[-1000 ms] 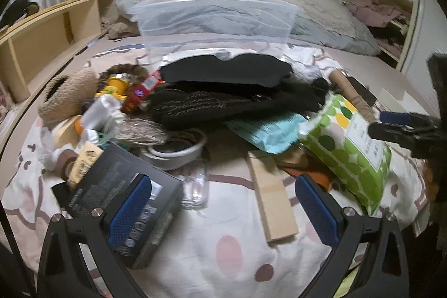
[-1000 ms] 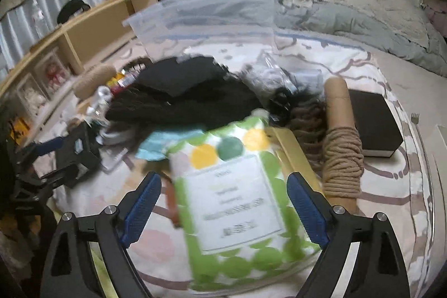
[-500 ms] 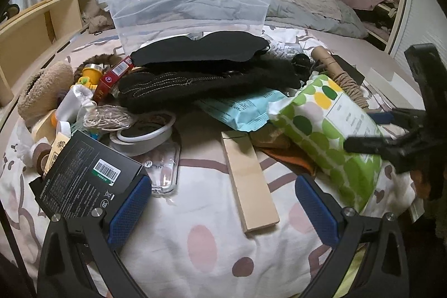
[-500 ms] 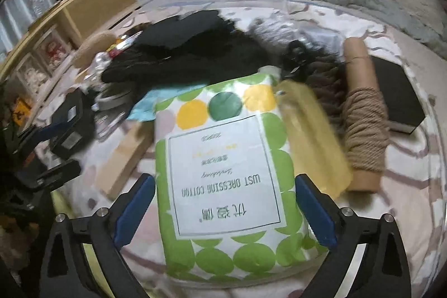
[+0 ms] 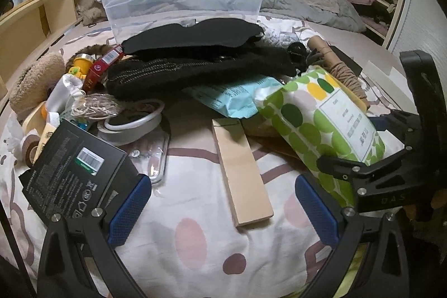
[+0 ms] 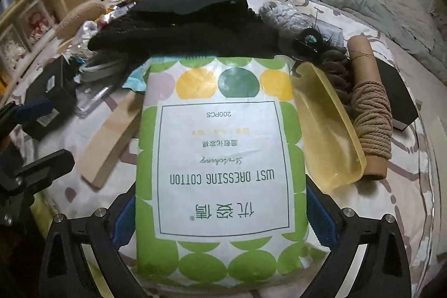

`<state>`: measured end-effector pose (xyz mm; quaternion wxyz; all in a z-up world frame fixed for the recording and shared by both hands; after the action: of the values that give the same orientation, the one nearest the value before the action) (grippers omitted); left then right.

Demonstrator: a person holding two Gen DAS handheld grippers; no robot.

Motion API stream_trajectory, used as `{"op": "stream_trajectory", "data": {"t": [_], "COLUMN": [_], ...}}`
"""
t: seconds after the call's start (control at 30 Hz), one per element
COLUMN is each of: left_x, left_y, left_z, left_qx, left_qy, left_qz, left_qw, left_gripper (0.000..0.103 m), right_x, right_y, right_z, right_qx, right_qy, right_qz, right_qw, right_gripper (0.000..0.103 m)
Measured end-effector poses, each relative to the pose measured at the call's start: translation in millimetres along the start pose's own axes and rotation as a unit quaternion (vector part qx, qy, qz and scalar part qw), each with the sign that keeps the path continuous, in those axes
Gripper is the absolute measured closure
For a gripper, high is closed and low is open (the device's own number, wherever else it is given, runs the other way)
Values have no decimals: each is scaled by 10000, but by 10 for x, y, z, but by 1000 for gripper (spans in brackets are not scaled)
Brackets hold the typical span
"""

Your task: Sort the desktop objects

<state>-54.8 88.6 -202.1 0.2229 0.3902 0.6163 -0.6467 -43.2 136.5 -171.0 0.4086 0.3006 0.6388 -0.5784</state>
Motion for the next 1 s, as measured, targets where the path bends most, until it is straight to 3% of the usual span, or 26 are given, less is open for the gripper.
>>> {"op": "stream_trajectory", "data": {"t": [0.27,0.4,0.57,1.0], "left_x": [206,264,293,376], "left_y": [110,147,162,228], "left_z": [-63,-35,17,-39], "left_qx": [72,-7,-226,-203], "left_qy": [-16,-4,96,190], "left_qz": [297,425,521,693], "left_qw": [9995,9991,9983,9972], "left_gripper": [0,0,0,0], "right_x": [84,254,231,-120], "right_y": [63,215,227,86], "right_z": [-16,-82,-152,-146], "right_qx": [-175,145,188,179], "right_qy": [300,84,100,168], "right_qz": [52,579,693,5], "right_qw": [9994,9982,9974,9997], "right_gripper": [1,0,0,0]}}
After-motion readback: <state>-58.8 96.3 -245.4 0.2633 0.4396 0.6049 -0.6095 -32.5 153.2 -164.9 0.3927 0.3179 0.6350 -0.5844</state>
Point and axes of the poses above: each gripper's, at about its wrist camera, not at the fingertips, and x roughly the way its jaws point, z to its left, y to its underside, the point moved 8 cm from there along x, roughly the way its jaws point
